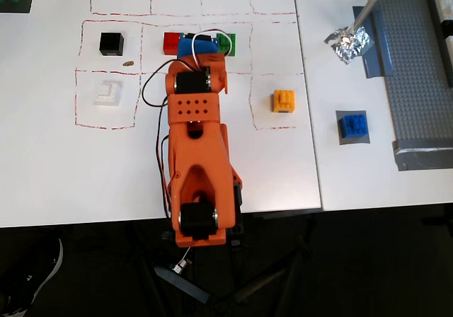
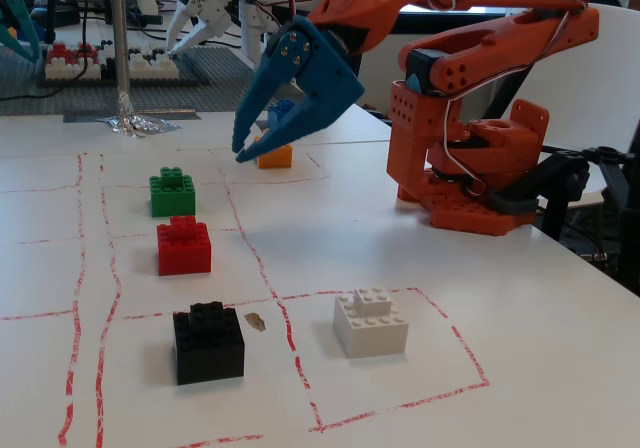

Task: Grab the block and put it in the grey marker

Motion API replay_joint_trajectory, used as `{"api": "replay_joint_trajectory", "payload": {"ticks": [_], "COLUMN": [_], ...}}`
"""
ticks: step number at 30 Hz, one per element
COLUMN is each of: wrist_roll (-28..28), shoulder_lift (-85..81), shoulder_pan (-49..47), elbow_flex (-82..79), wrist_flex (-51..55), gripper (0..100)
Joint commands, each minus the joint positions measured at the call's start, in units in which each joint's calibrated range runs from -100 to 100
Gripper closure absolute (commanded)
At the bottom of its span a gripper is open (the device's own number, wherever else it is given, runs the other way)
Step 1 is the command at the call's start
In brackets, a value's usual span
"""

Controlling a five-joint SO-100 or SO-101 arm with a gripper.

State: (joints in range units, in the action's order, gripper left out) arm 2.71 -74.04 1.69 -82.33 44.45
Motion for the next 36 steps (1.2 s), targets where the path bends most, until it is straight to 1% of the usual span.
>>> {"api": "replay_joint_trajectory", "payload": {"ticks": [1, 6, 12, 17, 24, 36], "wrist_roll": [0.5, -1.6, -1.7, -1.7, -1.1, -0.5], "shoulder_lift": [-3.1, -10.5, -15.6, -19.6, -25.4, -25.5], "shoulder_pan": [-2.1, -2.7, -1.9, -3.5, -2.3, -2.3], "elbow_flex": [-2.6, -12.5, -17.3, -17.4, -17.4, -17.4], "wrist_flex": [-3.4, -4.7, -4.7, -0.2, 6.5, 6.7], "gripper": [100, 100, 100, 100, 100, 100]}}
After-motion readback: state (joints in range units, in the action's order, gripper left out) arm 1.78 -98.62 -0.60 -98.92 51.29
